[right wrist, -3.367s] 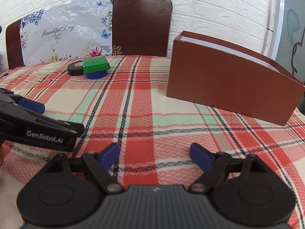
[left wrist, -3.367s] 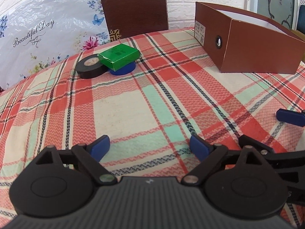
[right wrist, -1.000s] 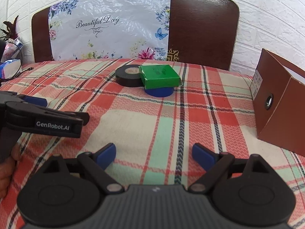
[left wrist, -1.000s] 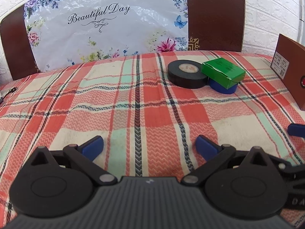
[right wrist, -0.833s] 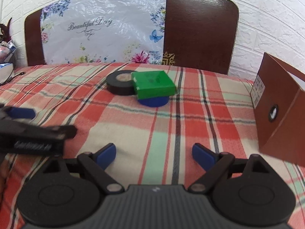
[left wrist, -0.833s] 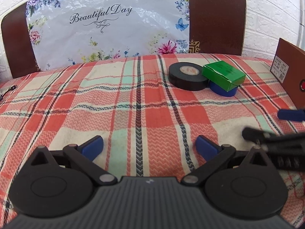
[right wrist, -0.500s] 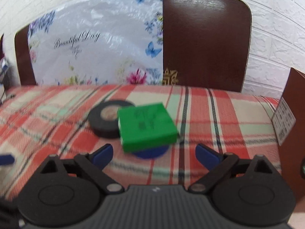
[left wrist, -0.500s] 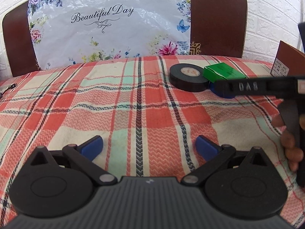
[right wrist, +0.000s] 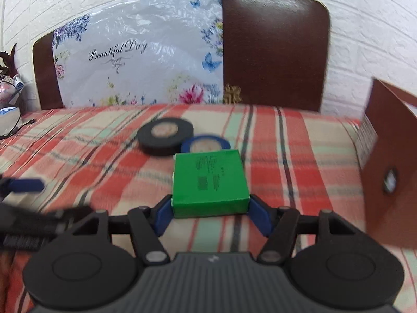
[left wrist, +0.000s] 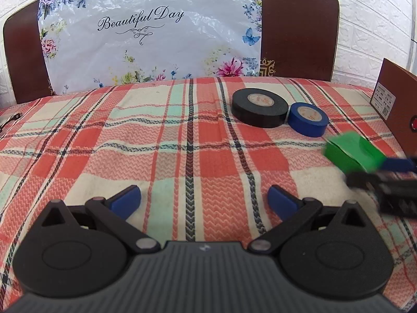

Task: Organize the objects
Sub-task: 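Close the right tool on the small green box, then lift the green box off the blue tape roll with the right tool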

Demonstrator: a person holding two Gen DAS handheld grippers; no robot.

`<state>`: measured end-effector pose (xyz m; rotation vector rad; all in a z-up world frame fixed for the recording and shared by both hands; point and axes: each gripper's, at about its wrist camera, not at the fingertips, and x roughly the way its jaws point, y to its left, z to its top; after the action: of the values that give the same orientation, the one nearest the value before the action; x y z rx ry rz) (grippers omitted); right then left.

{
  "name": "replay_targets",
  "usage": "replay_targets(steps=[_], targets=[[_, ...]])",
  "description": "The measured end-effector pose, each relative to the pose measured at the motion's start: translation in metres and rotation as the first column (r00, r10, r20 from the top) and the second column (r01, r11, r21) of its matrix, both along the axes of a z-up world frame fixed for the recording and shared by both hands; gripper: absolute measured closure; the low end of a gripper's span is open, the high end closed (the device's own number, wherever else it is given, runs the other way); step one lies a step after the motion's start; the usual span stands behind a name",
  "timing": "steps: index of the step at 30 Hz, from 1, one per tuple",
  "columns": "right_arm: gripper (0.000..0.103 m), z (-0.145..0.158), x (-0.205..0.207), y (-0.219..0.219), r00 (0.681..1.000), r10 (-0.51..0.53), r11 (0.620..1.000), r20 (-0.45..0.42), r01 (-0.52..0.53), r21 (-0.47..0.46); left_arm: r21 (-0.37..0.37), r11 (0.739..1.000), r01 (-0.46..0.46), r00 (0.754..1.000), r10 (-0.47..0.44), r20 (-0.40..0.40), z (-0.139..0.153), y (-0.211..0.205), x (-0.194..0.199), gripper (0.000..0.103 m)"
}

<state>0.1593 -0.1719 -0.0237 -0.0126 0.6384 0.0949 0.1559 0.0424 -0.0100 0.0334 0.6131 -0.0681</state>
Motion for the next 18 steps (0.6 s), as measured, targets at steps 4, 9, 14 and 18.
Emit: replay_targets(steps=[4,9,14,18], targets=[[0.041,0.001,-0.054,-0.01,1.0,0.006,1.0,-0.027,-0.006,-0.003,0.008,1.0,-0.001,1.0,0.001,0.0,0.0,0.0,0.0,0.0],[0.04,0.003,-0.115,-0.016,1.0,0.003,0.999,-0.017,-0.003,-0.039,0.029,1.0,-0.006,1.0,0.006,-0.003,0.001,-0.003,-0.001,0.0],[0.031,0.004,-0.138,-0.02,1.0,-0.002,0.998,-0.012,0.002,-0.061,0.015,0.999,-0.042,0.997,0.043,-0.062,0.006,-0.005,-0.01,0.0],[0.024,0.003,-0.138,-0.021,1.0,-0.005,0.998,-0.012,0.005,-0.055,-0.077,0.997,0.01,0.988,-0.022,-0.152,0.018,-0.015,-0.037,0.0]])
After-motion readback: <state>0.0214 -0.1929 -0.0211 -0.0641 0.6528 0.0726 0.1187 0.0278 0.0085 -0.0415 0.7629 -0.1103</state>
